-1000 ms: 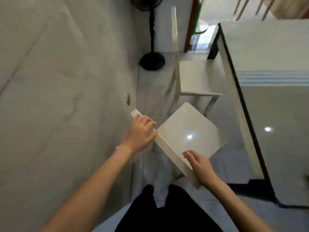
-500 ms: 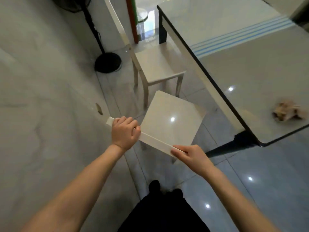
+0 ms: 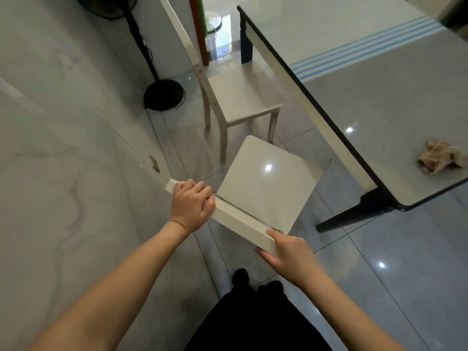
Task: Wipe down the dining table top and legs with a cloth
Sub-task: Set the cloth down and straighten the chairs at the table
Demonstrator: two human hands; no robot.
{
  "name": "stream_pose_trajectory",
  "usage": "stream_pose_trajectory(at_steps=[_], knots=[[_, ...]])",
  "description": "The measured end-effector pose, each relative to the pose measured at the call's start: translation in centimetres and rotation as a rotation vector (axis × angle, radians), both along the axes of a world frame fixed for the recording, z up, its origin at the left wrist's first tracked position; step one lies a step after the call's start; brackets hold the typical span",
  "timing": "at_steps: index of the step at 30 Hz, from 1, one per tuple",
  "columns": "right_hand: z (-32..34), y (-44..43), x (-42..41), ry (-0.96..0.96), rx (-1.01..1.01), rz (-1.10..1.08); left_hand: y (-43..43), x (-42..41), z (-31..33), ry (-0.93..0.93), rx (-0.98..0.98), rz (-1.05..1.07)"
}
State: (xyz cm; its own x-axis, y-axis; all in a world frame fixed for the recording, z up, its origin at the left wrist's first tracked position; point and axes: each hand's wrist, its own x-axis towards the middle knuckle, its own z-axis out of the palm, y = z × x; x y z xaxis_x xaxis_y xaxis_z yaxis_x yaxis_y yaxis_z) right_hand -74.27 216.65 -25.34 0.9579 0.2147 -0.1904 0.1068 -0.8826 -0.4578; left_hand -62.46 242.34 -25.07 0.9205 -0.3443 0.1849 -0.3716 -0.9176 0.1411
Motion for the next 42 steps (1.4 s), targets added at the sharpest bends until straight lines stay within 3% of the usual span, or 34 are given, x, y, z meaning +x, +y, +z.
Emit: stream_pose_trajectory(at_steps=[6,13,18,25,39,42], knots=[[-0.3,1.5,-0.9,-0.123,-0.039,-0.184,-0.9,2.8,0.2,0.007,0.016,-0.107],[0.3,2.2,-0.7,-0.126,-0.074,-0.289,-2.2,5.7,0.5,0.016,0.057,-0.228],[0.6,2.7,-0.8,-0.053,0.011,-0.375,-1.8,5.9,0.1,-0.007,0.009,-0.251],[0.5,4.0,0.6,0.05,-0.177,-0.609,-0.5,7.5,-1.2,-0.091,-0.196,-0.292],[-2.7,4.1,3.1,0.003,-0.246,-0.833,-2.4,14.1,-0.4,-0.118,-0.222,-0.418],[-2.6,4.1,5.4,-0.09,-0.208,-0.88,-3.5,16.9,-0.3,-0.136,-0.2,-0.437]])
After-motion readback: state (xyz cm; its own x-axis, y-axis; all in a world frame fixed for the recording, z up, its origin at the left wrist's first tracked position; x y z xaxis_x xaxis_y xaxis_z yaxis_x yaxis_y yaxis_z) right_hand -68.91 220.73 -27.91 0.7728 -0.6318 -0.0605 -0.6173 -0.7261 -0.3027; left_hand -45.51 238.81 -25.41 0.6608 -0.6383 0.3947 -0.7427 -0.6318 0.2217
